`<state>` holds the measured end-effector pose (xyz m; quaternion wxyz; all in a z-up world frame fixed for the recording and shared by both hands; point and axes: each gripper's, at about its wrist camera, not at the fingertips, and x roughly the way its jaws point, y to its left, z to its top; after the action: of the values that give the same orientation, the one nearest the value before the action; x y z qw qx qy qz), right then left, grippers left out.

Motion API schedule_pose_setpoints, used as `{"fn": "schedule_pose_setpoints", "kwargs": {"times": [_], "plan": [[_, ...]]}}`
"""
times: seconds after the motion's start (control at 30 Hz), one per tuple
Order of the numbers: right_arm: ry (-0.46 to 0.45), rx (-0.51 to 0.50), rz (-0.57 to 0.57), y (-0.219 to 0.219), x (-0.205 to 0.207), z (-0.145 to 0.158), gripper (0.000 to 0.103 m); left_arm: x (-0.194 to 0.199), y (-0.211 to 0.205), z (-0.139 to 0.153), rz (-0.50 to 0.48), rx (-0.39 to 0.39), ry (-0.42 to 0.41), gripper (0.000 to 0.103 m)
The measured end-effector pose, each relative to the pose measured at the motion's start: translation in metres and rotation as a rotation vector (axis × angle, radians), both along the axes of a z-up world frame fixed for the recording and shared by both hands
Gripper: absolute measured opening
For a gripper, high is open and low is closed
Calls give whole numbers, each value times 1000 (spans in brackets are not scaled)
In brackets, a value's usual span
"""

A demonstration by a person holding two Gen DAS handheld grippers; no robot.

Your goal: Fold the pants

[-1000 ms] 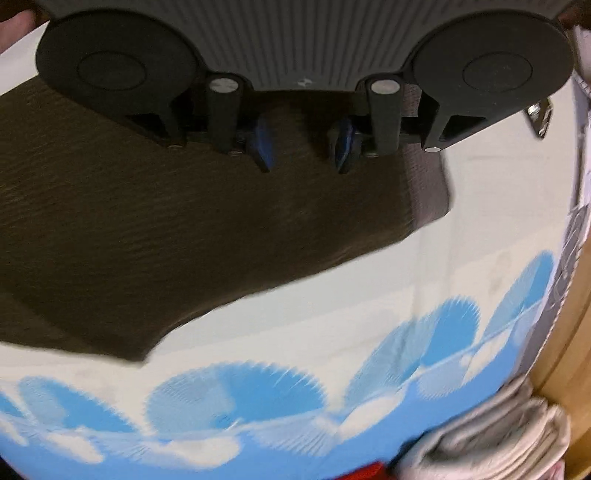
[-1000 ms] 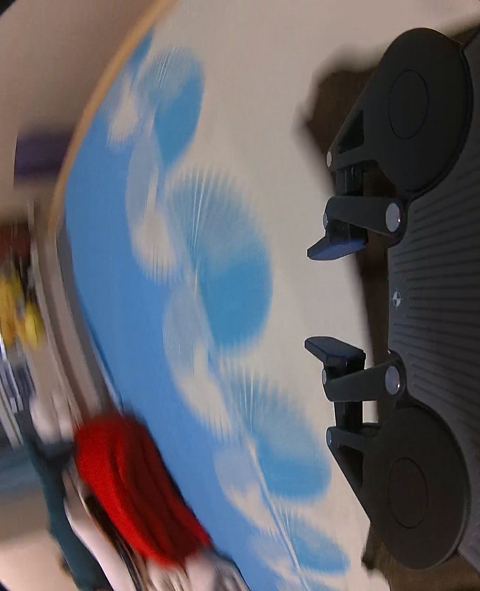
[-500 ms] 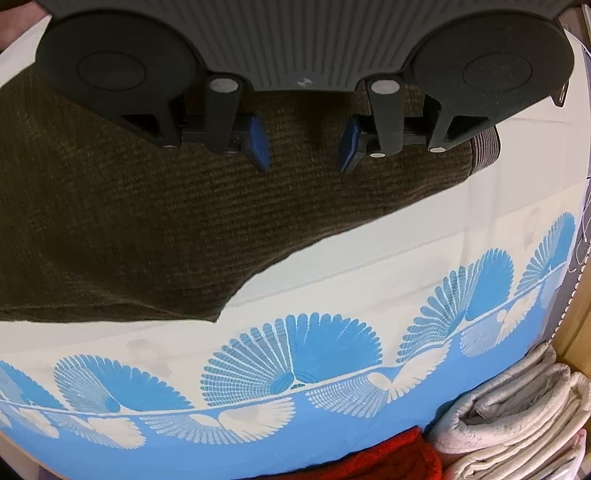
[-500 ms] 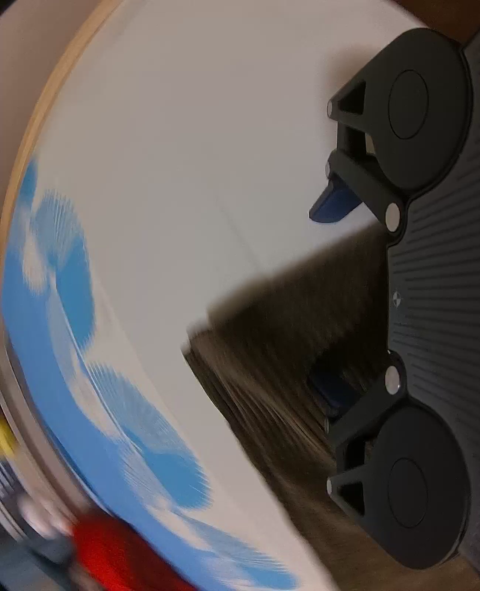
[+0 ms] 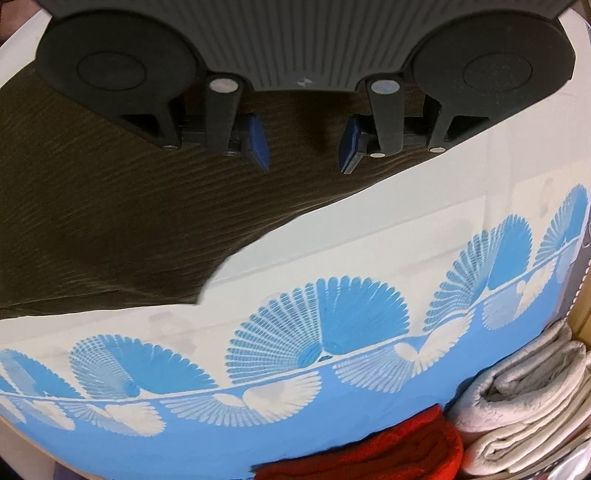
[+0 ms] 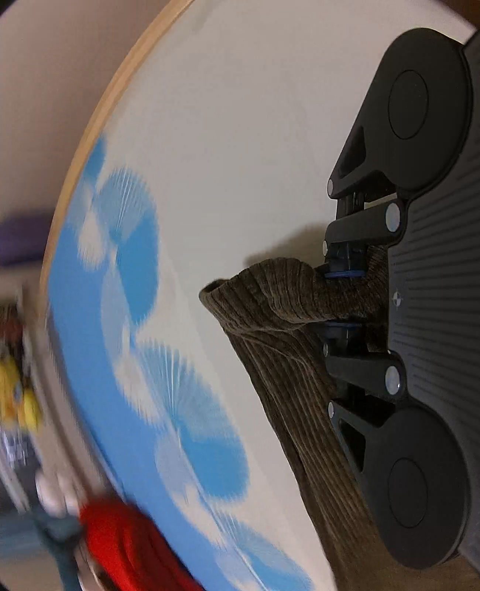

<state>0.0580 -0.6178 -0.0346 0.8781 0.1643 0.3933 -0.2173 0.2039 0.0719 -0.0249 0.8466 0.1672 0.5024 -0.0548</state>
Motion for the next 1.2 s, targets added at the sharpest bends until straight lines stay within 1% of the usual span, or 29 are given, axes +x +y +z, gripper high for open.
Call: {"fn": "schedule_pose_setpoints", "kwargs": {"times": [0.07,0.13,0.17,0.2,0.23,0.3,0.33,0.37,0.47,0.5,0.53,0.57,0.6,0.63,0.73,0.83,0.93,1.0,1.07,1.1,1.13,1.2], "plan": [[-18,21,-46,-14,-10,0,26,-1,-1,1,-12,-6,-2,46],[-41,42,-75,-26,-26,5,43,-3,-1,1,-19,-9,-3,46],[-49,47,-91,-32,-33,7,49,-4,0,2,-22,-8,-2,46],[-58,63,-109,-38,-40,6,60,-5,0,2,-24,-6,-3,46],[-63,98,-137,-45,-50,5,68,-6,1,2,-24,-5,-5,46],[-47,178,-158,-51,-62,-4,70,-7,3,2,-22,-4,-2,46],[-31,223,-146,-54,-67,-10,71,-8,3,3,-21,-4,-2,46],[-14,229,-123,-51,-71,-14,71,-9,4,3,-21,-4,-3,46],[47,101,-20,-30,-66,-16,72,-12,4,4,-23,-7,-2,47],[61,71,-7,-25,-64,-17,71,-13,4,4,-27,-5,-2,47],[75,43,-3,-21,-62,-18,64,-14,4,3,-31,-2,-1,47],[74,45,0,-18,-57,-19,58,-16,4,3,-36,1,-1,47],[60,69,11,-19,-54,-18,39,-16,4,3,-37,4,-3,47],[42,113,25,-18,-53,-16,25,-17,5,3,-35,6,-3,47],[63,86,37,-9,-45,-10,23,-17,10,5,-22,-5,-5,47],[20,99,-9,-2,-49,8,22,-18,17,11,-8,-31,-20,47],[-53,65,16,21,-48,38,22,-22,25,19,6,-60,-42,47],[-103,42,72,54,-44,62,22,-25,31,25,12,-76,-54,47],[-150,1,158,103,-37,88,22,-30,37,30,18,-96,-66,47],[-165,-15,200,129,-34,98,22,-32,39,31,19,-104,-69,47],[-180,-37,260,163,-30,107,22,-36,41,32,20,-107,-70,47],[-204,-66,347,221,-23,118,22,-41,45,33,18,-107,-71,47]]}}
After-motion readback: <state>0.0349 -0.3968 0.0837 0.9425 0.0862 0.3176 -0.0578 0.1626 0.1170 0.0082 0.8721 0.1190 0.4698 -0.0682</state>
